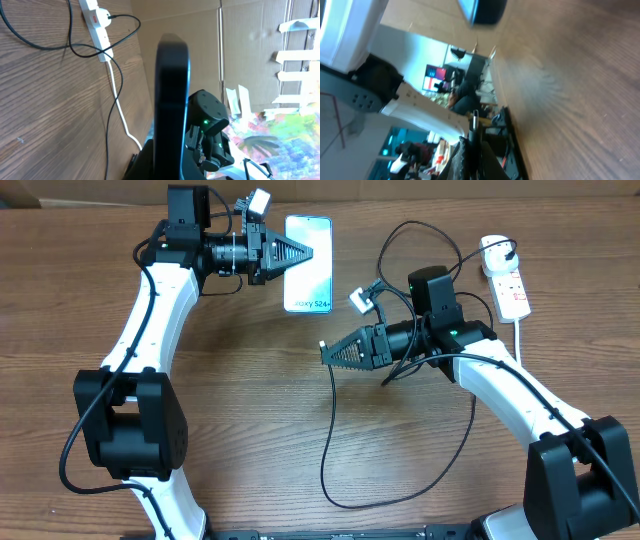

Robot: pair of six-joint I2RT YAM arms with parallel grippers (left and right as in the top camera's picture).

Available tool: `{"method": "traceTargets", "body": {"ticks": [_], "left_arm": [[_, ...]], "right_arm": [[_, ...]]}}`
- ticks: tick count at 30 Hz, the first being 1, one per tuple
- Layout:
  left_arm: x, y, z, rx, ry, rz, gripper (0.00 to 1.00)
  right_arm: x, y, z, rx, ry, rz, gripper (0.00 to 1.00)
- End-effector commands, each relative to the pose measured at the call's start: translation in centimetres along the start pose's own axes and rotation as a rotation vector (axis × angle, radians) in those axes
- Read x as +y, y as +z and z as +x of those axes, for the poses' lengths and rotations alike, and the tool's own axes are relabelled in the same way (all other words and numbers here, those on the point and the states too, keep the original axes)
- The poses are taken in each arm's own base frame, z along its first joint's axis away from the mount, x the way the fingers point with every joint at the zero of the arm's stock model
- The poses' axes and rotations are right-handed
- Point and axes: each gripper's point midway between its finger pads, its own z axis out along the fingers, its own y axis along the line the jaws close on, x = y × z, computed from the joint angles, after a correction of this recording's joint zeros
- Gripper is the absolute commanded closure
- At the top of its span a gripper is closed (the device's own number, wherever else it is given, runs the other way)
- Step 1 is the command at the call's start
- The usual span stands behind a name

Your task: Plug charger to phone and switch on socket

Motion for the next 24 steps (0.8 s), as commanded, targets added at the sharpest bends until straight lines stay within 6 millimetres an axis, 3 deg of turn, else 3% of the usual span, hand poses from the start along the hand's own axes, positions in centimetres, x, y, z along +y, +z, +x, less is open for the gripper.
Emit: {"method": "traceTargets", "body": {"ticks": [1, 11, 24], "left_arm": [[-0.9, 0.2, 0.4, 0.025, -0.025, 0.031, 0.96], [-0.3, 0.3, -0.1, 0.0, -0.056, -0.004, 0.96], [-0.4, 0.3, -0.7, -0.022, -0.049, -0.012, 0.96]], "right_arm": [[0.7, -0.3, -1.9, -0.052, 0.011, 0.045, 0.96], [1.6, -0.6, -5.2, -0.158, 0.012, 0.06, 0.96], [2.0, -0.5, -5.6, -0.172, 0.044, 0.048, 0.96]]}}
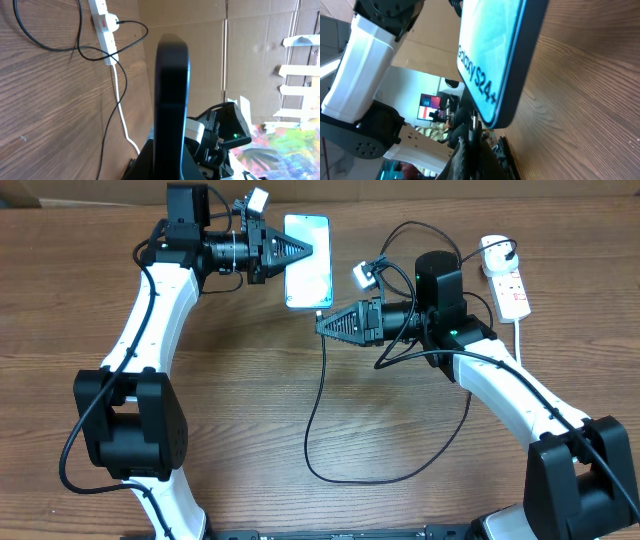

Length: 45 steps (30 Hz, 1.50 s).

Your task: Plug charger to phone and switch on socket

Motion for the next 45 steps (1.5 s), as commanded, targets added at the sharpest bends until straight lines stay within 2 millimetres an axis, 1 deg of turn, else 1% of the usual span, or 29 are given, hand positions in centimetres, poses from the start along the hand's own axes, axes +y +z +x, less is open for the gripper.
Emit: {"method": "traceTargets", "body": {"ticks": [1, 4, 9, 12, 20, 27, 30, 34, 36, 45], "left_arm": [[-0.9, 0.2, 0.0, 0.01, 0.004, 0.02, 0.96], [-1.1, 0.2, -0.4, 0.001, 0.032, 0.024, 0.96], [-1.0, 0.2, -0.6, -0.01, -0.014, 0.014, 0.96], [-1.1, 0.2, -0.5, -0.006, -0.052, 0.018, 0.96], [-1.7, 0.2, -1.0, -0.013, -0.06, 0.035, 0.96], [-1.8, 0.2, -0.9, -0.007, -0.064, 0.04, 0.96], [-1.8, 0.2, -0.9, -0.006, -0.067, 0.042, 0.96], [-2.2, 0.1, -0.8, 0.007, -0.055, 0.058, 0.96], [-2.3, 0.1, -0.8, 0.008, -0.059, 0.061, 0.96], [-2.3, 0.1, -0.8, 0.007, -0.059, 0.061, 0.96]], "right_arm": [[1.8, -0.1, -0.8, -0.017, -0.013, -0.015, 0.96], [2.1, 0.2, -0.7, -0.013, -0.018, -0.024, 0.96], [2.7, 0.6, -0.8, -0.011, -0.022, -0.039, 0.96], [2.7, 0.6, -0.8, -0.015, -0.018, -0.036, 0.96], [2.9, 0.6, -1.0, -0.02, -0.005, -0.04, 0.96], [4.4, 0.4, -2.1, -0.053, -0.019, -0.079, 0.96], [4.1, 0.4, -2.4, -0.07, -0.005, -0.065, 0.96], [2.9, 0.5, -2.5, -0.092, 0.062, -0.023, 0.96], [2.6, 0.4, -2.6, -0.1, 0.074, -0.013, 0.96], [3.0, 0.4, -3.0, -0.115, 0.064, -0.024, 0.96]]}}
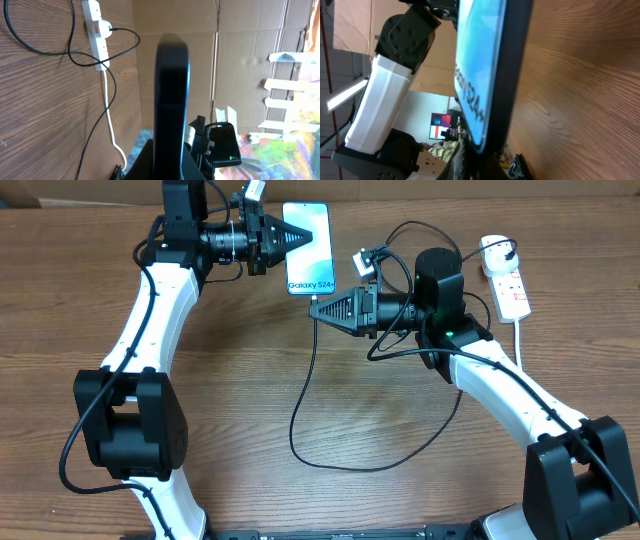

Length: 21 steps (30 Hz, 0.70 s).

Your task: Plug charger to phone and switch on socket

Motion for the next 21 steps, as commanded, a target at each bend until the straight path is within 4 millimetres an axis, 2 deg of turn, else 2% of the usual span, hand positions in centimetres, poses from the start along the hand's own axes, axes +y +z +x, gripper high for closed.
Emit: {"method": "traceTargets", "body": {"ticks": [1, 21], "left_arm": [[-0.95, 0.14, 0.64, 0.038, 0.009, 0.031, 0.96], [-0.95, 0.23, 0.67, 0.039, 0.009, 0.031, 0.96]], "right_arm": [[1.67, -0.11, -0.52, -0.02, -0.035, -0.014, 0.96], [1.68, -0.12, -0.54, -0.02, -0.015, -0.015, 0.96]]}}
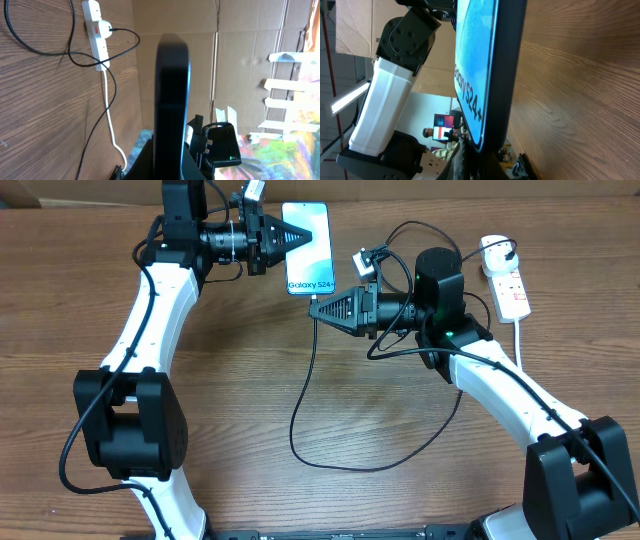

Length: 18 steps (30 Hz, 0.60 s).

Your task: Plug charger to phone and switch on socket

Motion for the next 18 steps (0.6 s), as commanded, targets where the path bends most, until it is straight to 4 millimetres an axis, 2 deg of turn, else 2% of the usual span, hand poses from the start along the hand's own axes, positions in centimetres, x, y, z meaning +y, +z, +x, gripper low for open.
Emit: {"method": "traceTargets", "body": {"ticks": [1, 9, 18], "left_arm": [[-0.94, 0.21, 0.68, 0.039, 0.007, 0.03, 0.96], [-0.84, 0.21, 0.54, 0.031, 0.007, 0.024, 0.96], [-0.84, 0.21, 0.54, 0.031, -0.012, 0.024, 0.96]], "right_arm": [[1.68, -0.11, -0.49, -0.02, -0.04, -0.015, 0.96], [2.55, -0.15, -0.83, -0.03, -0.068, -0.039, 0.96], [2.09, -0.13, -0.65, -0.025, -0.047, -0.027, 0.96]]}}
